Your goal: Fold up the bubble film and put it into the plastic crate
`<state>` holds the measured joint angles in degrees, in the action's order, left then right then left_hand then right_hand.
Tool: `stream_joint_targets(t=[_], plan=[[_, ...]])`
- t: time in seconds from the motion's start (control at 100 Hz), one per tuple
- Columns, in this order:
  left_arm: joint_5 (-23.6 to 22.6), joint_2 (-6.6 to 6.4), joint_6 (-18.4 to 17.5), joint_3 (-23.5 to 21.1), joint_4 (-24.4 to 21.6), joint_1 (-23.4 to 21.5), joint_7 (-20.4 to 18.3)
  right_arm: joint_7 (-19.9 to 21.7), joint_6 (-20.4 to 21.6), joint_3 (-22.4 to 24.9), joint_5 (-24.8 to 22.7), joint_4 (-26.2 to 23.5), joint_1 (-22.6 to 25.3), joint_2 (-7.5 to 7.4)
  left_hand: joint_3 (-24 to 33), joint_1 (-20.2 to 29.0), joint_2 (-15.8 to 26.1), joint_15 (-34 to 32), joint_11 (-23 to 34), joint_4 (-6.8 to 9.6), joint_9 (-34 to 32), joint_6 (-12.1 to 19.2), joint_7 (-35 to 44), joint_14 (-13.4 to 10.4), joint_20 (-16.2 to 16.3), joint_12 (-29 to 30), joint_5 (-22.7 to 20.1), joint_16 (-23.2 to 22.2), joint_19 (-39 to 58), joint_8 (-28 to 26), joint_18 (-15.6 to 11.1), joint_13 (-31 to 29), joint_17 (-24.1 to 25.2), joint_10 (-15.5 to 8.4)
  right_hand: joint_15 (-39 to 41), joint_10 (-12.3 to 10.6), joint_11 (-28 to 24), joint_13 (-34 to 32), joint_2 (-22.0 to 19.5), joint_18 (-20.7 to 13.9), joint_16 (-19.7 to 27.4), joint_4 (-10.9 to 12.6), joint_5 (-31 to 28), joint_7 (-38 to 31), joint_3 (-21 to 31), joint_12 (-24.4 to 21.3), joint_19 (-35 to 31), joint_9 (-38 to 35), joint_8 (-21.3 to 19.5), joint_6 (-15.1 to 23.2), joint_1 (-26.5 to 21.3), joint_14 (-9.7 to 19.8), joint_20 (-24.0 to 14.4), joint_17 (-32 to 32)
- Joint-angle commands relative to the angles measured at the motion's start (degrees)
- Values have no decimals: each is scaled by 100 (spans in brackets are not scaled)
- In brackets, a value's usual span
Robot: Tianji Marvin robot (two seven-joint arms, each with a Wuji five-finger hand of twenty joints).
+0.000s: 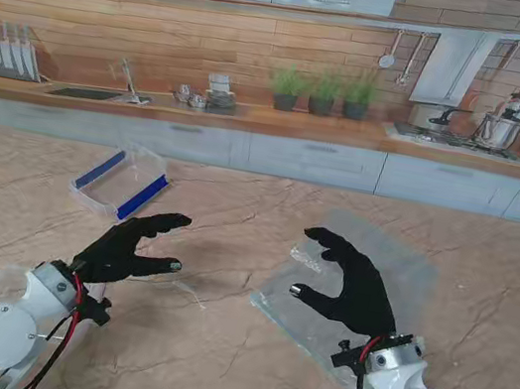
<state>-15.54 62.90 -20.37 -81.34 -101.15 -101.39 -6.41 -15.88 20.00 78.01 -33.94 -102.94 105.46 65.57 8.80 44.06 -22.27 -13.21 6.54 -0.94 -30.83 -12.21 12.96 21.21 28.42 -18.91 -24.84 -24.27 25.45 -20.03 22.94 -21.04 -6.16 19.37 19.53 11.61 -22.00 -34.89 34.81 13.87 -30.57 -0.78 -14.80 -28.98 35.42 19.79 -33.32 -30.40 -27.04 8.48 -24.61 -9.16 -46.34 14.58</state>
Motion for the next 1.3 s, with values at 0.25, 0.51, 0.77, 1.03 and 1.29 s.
stream_joint_targets(t=[0.25, 0.51, 0.77, 1.03, 1.29], plan=[[-34, 9, -31, -30, -12, -97, 60, 247, -26, -58, 122, -21, -38, -8, -319, 140, 254, 9, -167, -56, -33, 178, -43, 7, 100, 48, -111, -31, 89, -1, 34, -87, 54, -72, 129, -49, -38, -68, -148, 55, -101, -164, -83, 125, -98, 48, -26, -59, 78, -27, 96, -2, -151, 17], [-47, 18, -13, -38, -36, -115, 101, 298, -80, -74, 173, 38, -89, -10, -431, 185, 286, 2, -165, -41, -48, 183, -49, 7, 97, 42, -113, -38, 117, -8, 39, -101, 61, -69, 133, -11, -46, -36, -343, 67, -94, -143, -122, 141, -141, 51, -28, -73, 80, -67, 130, -20, -155, 12], [-31, 8, 63, 48, -26, -15, 40, 190, -591, 12, 256, -89, 57, 32, -512, 204, 338, -7, -160, -32, -59, 180, -55, 8, 93, 38, -106, -45, 139, -11, 28, -109, 57, -77, 254, 97, -149, -21, -635, 140, -119, -98, 92, 331, -288, 72, -83, -76, 142, -249, 133, -103, -172, 78], [97, 9, 145, 23, 15, 9, -25, 77, -1633, 127, -112, 588, -474, 37, -593, 224, 396, -26, -148, -23, -100, 183, -56, 33, 90, 32, -111, -58, 162, -14, 39, -129, 70, -63, -1095, -72, 355, 1525, -352, 301, 845, -140, 433, 339, -172, -282, 684, 664, 154, 31, 293, -144, 115, -806], [159, 17, 248, 65, -39, 13, -21, 809, -3277, -235, -352, 1287, -1306, -68, -709, 159, 609, -41, -140, -23, -147, 125, -119, 29, 99, 24, -10, -70, 203, 10, 37, -145, 72, -74, -1726, 15, 1015, 2434, -512, 304, 1453, -224, 815, 444, -119, -894, 1376, 1500, 638, 396, 738, -32, 542, -1506]])
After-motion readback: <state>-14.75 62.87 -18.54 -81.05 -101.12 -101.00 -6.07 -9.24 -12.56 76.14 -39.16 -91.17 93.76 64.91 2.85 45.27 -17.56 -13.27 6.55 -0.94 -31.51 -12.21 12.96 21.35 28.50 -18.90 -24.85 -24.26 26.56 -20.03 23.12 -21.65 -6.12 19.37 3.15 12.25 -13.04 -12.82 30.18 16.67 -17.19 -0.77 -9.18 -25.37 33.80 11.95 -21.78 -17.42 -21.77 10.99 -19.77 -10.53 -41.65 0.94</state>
